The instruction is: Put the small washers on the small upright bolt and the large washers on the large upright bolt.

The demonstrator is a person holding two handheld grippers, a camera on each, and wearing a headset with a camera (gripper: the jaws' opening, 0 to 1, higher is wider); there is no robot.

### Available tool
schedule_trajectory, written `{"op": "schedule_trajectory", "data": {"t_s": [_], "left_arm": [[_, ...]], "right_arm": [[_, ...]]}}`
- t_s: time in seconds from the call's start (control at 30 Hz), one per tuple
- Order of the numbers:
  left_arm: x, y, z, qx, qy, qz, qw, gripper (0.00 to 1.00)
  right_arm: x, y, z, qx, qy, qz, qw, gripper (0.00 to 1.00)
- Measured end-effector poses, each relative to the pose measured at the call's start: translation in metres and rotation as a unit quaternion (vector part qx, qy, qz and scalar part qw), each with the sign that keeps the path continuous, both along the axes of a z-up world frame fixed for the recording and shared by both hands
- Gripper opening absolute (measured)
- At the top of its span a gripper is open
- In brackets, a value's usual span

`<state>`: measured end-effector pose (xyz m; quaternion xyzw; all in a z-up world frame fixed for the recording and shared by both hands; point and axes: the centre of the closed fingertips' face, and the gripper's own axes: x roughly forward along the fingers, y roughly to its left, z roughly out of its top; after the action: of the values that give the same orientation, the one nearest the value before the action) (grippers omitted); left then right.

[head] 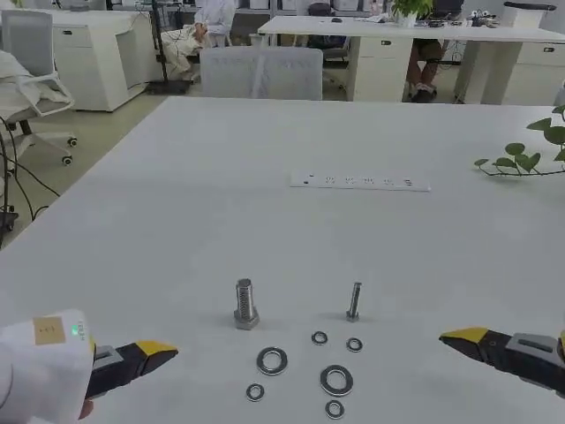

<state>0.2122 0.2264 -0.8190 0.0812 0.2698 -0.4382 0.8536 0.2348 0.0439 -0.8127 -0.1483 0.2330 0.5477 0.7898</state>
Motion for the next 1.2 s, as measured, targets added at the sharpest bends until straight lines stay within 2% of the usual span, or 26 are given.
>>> {"op": "schedule_trajectory", "data": {"t_s": [1.2], "left_arm": [[0.0012, 0.001, -0.0003, 0.001, 0.001, -0.001, 1.0, 0.92]], "right_arm": [[-0.0001, -0.0015, -0.0029, -0.007, 0.005, 0.003, 1.0, 0.98]]}}
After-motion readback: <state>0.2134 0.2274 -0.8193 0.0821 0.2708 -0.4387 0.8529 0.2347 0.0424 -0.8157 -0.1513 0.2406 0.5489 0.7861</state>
